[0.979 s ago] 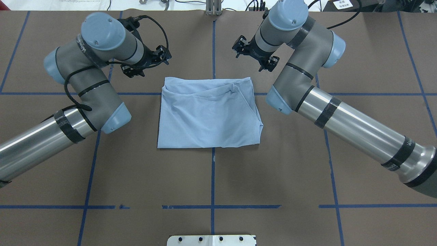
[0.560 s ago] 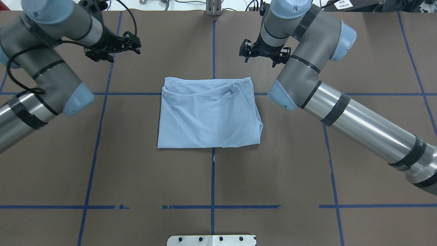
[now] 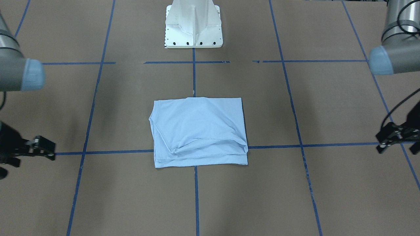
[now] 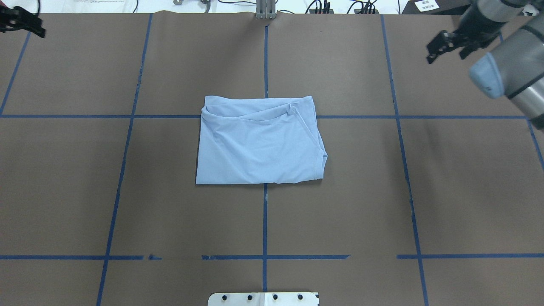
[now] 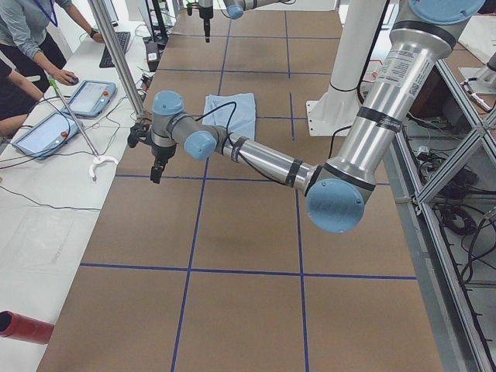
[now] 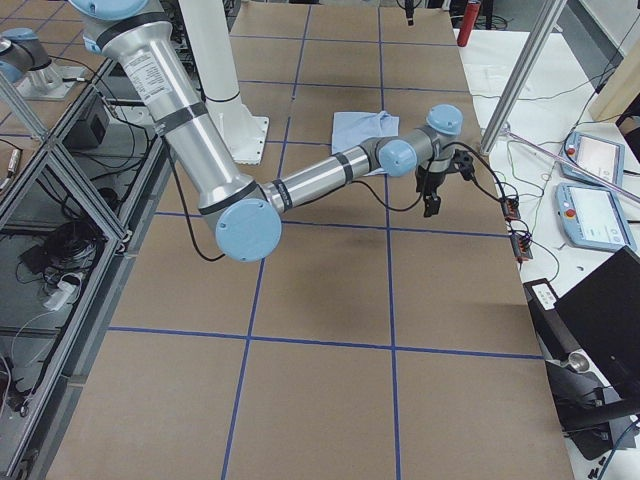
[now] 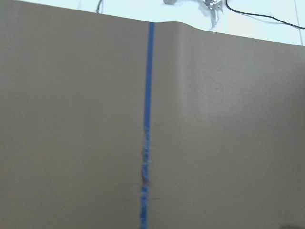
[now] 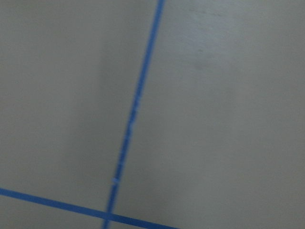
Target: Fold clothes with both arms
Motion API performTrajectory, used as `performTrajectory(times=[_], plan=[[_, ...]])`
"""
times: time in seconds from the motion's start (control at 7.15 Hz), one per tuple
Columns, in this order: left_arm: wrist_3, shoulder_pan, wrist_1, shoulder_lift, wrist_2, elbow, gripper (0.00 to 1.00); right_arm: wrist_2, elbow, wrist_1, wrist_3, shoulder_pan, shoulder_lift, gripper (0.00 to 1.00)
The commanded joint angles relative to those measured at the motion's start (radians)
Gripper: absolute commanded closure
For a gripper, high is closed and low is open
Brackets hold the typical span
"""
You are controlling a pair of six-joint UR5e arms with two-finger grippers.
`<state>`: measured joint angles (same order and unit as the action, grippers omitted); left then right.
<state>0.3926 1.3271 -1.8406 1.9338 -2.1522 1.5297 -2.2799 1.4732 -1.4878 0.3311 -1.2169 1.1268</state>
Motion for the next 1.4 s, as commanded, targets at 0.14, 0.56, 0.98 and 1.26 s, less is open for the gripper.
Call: performTrajectory(times=[0.14,0.56,0.98,1.26], plan=[[-0.528,0.233,0.037,-0.229,-0.067,0.033,0.0,-0.091,0.007,-0.029,-0.537,-0.27,0.268,0.0],[-0.368,0.235,-0.003,-0.319,-0.094,0.054,0.0,-0.07,0.056,-0.019,-0.576,-0.306,0.399,0.0],[-0.366,0.235,0.041,-0.417,-0.118,0.096,0.0,-0.12,0.075,-0.035,-0.384,-0.306,0.419,0.0],[-0.368,0.231,0.179,-0.411,-0.124,0.156,0.0,-0.141,0.102,-0.087,-0.374,-0.306,0.412,0.0]])
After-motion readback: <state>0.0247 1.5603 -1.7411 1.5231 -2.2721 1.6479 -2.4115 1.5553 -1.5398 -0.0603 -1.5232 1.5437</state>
